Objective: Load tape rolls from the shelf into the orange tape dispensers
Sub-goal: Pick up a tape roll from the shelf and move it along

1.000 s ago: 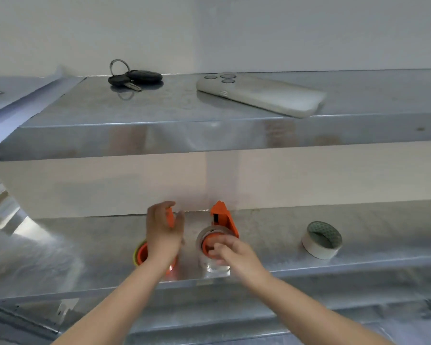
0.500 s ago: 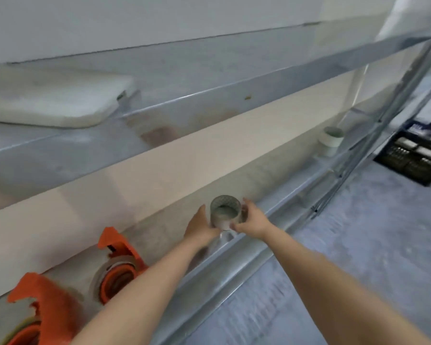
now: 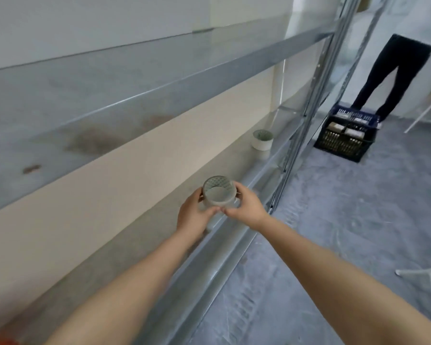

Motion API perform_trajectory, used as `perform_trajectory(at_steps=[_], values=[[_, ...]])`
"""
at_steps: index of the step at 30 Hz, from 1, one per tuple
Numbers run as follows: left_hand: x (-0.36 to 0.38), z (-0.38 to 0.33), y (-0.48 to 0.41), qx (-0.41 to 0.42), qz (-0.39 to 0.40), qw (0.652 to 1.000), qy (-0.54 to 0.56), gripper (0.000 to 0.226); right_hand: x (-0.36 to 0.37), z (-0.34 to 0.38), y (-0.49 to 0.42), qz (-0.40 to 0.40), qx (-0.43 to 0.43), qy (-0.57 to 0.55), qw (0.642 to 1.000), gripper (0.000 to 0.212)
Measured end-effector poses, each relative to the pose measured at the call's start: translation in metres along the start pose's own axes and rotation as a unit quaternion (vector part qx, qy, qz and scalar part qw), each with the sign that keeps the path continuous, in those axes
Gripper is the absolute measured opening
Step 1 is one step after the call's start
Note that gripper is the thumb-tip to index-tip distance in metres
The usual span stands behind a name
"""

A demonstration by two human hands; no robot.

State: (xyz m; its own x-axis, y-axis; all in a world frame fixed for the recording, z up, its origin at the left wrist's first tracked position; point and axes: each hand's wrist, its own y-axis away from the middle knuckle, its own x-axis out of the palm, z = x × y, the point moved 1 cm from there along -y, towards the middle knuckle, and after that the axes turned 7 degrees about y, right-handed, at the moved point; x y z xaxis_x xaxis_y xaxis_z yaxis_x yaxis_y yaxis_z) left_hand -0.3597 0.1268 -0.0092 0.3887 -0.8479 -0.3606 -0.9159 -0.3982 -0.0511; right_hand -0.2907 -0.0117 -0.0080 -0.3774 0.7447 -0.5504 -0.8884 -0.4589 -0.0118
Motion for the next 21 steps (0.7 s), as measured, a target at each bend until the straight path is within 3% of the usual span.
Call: perform_trajectory(at_steps=[5,11,16,21], values=[[0.105,-0.044,-0.068,0.017,0.003,1.0,0.014,0.056,-0.102,-0.053,-0.045,-0.035,-0.005,-0.035,0.999,0.065],[0.211,-0.096,-0.148,0.019,0.014,0.999,0.033,0.065,-0.217,-0.108,-0.114,-0.038,-0.017,0.01,0.999,0.067],[0.261,-0.104,-0.206,-0.007,0.004,1.0,0.015,0.067,-0.257,-0.147,-0.174,-0.008,-0.017,0.008,1.0,0.069],[0.284,-0.107,-0.277,0.007,0.023,0.997,-0.079,0.068,-0.275,-0.182,-0.242,0.014,-0.008,0.006,1.0,0.07]])
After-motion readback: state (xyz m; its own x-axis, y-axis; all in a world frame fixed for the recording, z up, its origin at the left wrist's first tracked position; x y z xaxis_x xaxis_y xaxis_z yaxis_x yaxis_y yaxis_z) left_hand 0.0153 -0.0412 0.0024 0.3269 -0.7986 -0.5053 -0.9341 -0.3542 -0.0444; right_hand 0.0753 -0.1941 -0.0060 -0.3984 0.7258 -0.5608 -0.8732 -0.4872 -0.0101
